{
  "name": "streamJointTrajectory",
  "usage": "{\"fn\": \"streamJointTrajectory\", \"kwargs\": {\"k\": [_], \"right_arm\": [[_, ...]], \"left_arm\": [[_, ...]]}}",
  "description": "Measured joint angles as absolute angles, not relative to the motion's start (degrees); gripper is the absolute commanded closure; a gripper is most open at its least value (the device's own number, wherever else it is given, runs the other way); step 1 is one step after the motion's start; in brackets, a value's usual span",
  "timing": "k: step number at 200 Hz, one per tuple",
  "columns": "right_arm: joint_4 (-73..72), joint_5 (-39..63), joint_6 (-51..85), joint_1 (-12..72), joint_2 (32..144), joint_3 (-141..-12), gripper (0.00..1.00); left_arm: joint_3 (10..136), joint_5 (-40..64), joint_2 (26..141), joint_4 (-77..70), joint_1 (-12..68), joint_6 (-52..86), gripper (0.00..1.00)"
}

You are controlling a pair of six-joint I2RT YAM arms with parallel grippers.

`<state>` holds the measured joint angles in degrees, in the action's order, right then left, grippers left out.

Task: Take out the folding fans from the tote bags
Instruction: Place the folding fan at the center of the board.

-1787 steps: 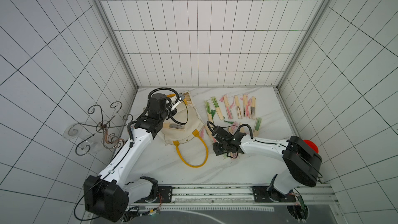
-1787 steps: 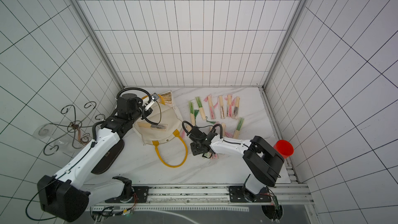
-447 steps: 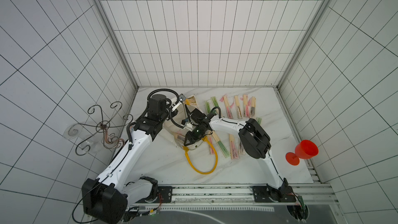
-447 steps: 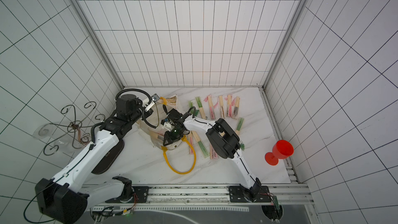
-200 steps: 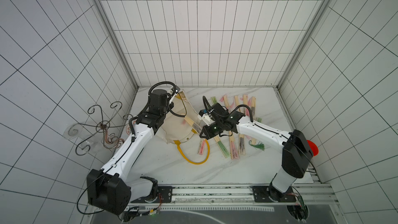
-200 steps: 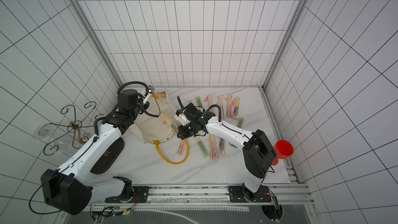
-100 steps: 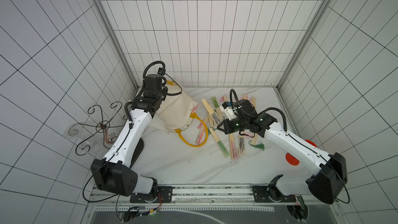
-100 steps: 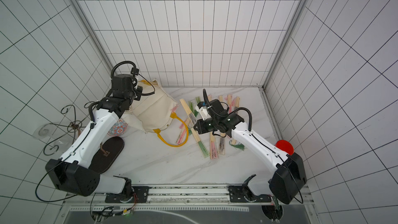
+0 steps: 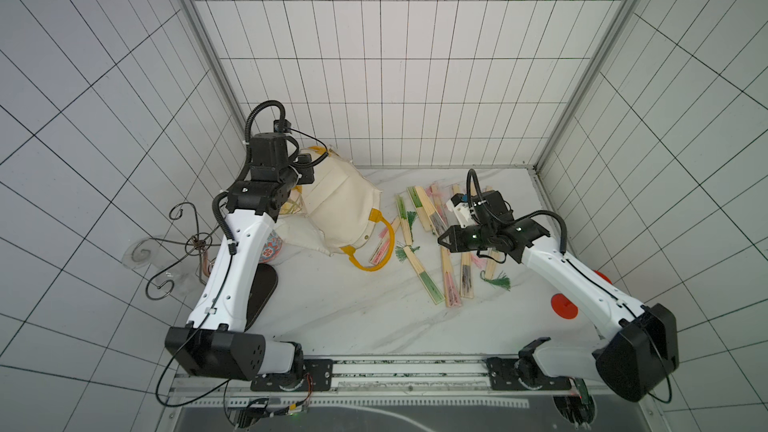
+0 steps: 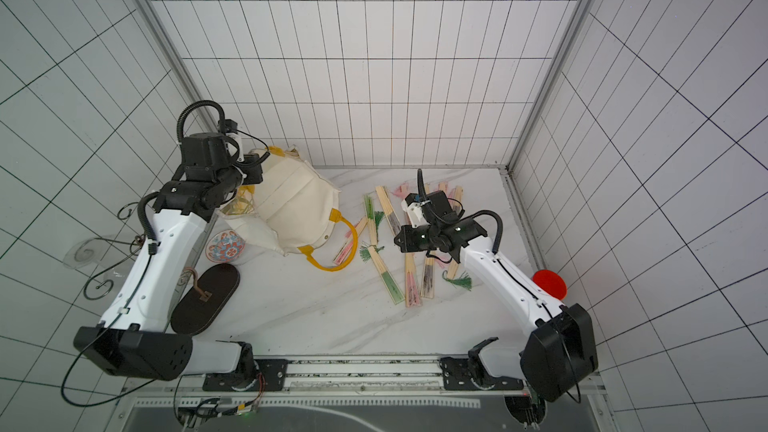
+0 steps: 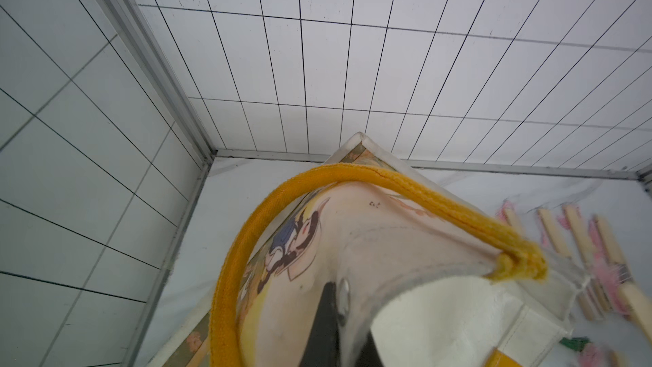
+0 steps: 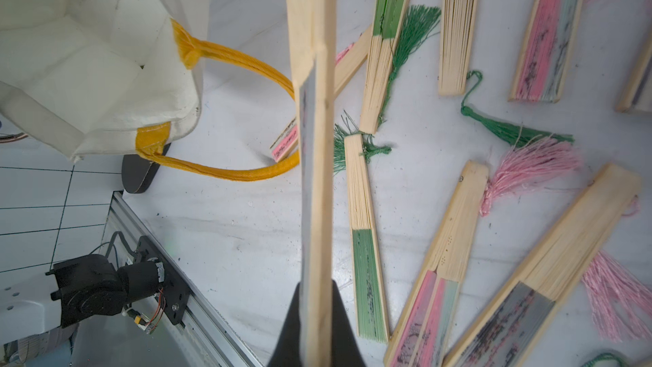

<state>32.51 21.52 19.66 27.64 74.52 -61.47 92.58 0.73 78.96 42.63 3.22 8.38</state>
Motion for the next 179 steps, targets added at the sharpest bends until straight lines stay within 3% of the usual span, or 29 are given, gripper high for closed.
{"fn": "streamJointTrajectory", "kwargs": {"k": [40, 98, 179], "right_arm": [[32.8, 21.5, 19.5, 30.1, 69.2, -54.9, 1.0], [31.4, 21.9, 23.4, 44.1, 64.8, -44.5, 1.0], [21.9, 25.5, 27.6, 52.0, 72.9, -36.8, 1.0]], "left_arm": [[92.1, 8.2, 76.2, 39.6, 1.4, 19.4, 1.0], [84.4, 17.5, 72.6, 27.5, -3.0, 36.5, 1.0], [80.9, 20.0, 73.3, 16.7, -3.8, 49.8, 1.0]]}}
